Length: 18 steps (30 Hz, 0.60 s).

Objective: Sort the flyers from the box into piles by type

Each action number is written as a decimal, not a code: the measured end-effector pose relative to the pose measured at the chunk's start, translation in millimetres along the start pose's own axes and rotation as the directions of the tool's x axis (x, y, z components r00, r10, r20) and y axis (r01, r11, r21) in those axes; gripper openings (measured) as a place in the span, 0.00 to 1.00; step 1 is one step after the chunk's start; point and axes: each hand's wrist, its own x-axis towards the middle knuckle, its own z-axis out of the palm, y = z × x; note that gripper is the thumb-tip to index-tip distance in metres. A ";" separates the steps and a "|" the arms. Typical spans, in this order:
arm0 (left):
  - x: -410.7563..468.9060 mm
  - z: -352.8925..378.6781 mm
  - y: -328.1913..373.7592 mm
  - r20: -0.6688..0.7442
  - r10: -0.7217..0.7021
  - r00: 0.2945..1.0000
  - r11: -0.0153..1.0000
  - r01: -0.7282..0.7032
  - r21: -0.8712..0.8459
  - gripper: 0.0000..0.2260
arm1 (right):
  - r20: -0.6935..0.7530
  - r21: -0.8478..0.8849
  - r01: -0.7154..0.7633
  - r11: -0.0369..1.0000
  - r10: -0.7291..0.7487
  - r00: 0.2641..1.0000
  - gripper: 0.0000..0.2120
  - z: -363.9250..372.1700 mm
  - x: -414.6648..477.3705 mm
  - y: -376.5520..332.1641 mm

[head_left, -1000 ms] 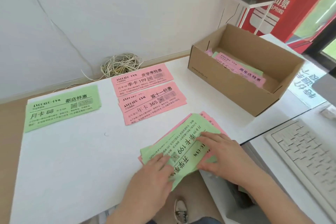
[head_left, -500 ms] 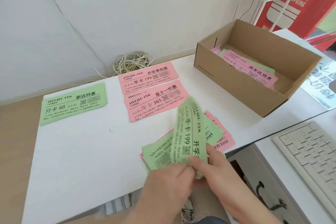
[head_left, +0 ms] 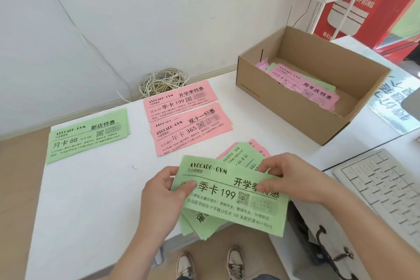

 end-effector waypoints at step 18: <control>-21.2 28.9 -35.3 0.425 0.195 0.884 0.393 -0.467 0.792 0.25 | -0.574 0.188 -0.042 0.981 0.144 0.806 0.04 -35.8 3.1 44.6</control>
